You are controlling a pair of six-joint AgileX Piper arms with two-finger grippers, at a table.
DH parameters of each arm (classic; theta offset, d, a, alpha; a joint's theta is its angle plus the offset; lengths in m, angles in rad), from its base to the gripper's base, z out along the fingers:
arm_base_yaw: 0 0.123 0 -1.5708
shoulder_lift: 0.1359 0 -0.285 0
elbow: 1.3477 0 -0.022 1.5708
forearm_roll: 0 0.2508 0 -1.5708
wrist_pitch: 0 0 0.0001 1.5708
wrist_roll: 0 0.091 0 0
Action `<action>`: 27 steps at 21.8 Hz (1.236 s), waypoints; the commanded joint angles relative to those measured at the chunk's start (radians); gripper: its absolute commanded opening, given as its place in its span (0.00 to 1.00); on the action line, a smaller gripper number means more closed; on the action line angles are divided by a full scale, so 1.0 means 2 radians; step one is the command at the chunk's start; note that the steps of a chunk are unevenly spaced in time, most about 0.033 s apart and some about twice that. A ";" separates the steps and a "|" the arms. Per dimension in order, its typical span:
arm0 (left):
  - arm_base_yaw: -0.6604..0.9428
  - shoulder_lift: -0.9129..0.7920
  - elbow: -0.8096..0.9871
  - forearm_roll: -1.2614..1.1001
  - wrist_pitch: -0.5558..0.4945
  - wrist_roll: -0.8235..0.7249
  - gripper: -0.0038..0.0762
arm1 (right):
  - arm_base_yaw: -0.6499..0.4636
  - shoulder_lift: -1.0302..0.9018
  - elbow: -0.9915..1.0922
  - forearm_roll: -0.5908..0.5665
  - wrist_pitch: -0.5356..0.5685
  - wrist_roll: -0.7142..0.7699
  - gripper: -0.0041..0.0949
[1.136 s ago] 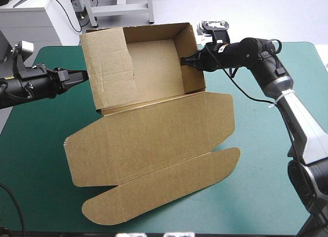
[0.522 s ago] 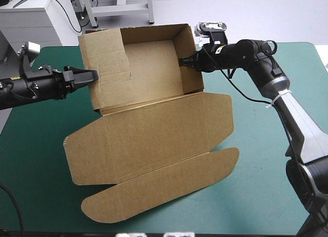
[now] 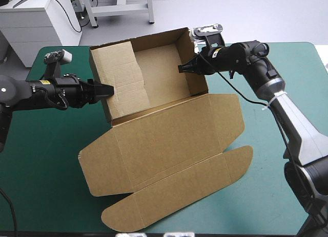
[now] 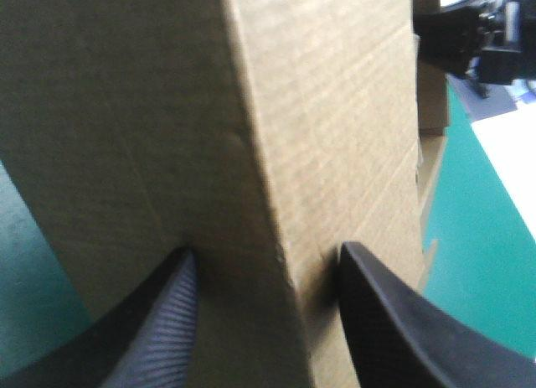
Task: Fold the box
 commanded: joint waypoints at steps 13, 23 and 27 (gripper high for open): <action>-0.044 0.003 -0.014 0.292 -0.006 -0.282 0.49 | 0.108 -0.027 -0.015 -0.002 -0.053 0.047 0.03; -0.044 0.022 -0.014 0.324 0.013 -0.293 0.22 | 0.113 -0.028 -0.015 -0.010 -0.031 0.053 0.03; -0.044 0.022 -0.014 0.318 0.003 -0.293 0.04 | 0.113 -0.027 -0.015 -0.028 -0.025 0.067 0.03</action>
